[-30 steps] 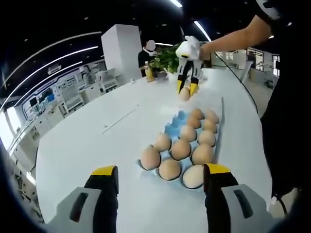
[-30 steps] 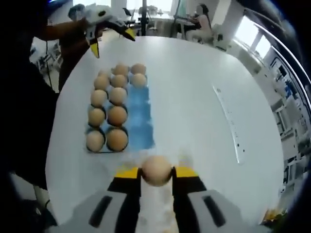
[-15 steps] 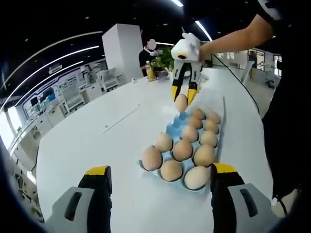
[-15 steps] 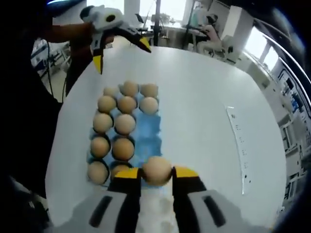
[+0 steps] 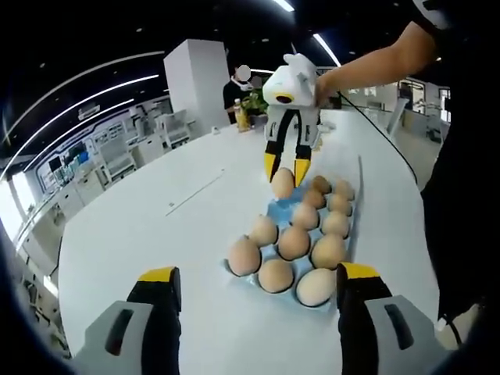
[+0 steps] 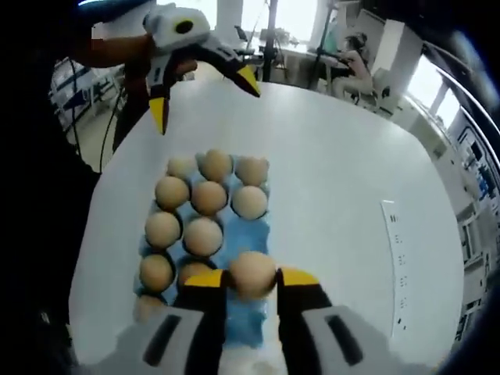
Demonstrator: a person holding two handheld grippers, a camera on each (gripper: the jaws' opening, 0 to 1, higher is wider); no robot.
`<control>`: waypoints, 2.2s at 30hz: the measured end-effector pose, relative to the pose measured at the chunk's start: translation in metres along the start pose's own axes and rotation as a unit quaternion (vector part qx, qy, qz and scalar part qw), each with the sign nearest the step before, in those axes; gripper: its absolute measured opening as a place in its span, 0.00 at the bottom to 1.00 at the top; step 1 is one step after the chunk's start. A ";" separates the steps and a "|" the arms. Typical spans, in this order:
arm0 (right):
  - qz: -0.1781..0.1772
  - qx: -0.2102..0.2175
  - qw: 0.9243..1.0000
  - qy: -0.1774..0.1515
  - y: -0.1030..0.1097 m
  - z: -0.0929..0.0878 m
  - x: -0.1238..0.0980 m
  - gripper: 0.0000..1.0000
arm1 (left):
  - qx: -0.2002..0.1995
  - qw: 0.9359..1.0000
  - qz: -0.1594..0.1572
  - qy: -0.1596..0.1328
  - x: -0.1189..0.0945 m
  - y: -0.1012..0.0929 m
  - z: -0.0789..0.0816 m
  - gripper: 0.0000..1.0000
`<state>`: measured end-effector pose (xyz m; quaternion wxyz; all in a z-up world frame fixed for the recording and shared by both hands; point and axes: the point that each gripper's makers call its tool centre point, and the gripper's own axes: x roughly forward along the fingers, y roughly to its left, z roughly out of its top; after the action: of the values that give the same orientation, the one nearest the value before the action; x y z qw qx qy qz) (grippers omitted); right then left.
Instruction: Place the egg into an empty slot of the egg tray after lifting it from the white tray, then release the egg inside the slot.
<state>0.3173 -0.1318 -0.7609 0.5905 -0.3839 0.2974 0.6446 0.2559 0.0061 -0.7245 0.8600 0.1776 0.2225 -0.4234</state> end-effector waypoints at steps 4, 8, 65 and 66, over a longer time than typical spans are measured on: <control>0.003 -0.007 1.000 0.001 0.000 0.005 0.005 0.25 | -0.002 1.000 0.002 -0.001 -0.001 0.001 -0.001 0.82; 0.009 -0.012 1.000 0.001 0.002 0.011 0.011 0.25 | -0.002 1.000 0.002 -0.001 -0.001 0.001 -0.001 0.82; 0.037 0.048 0.998 -0.006 0.002 0.001 0.028 0.27 | -0.010 1.000 0.004 -0.007 -0.004 -0.001 0.001 0.74; 0.035 0.048 0.998 -0.006 0.002 0.000 0.027 0.27 | -0.009 1.000 0.004 -0.008 -0.004 -0.001 0.002 0.74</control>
<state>0.3154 -0.1177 -0.7836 0.5869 -0.3407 0.3377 0.6523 0.2533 0.0066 -0.7210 0.8650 0.1673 0.2192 -0.4193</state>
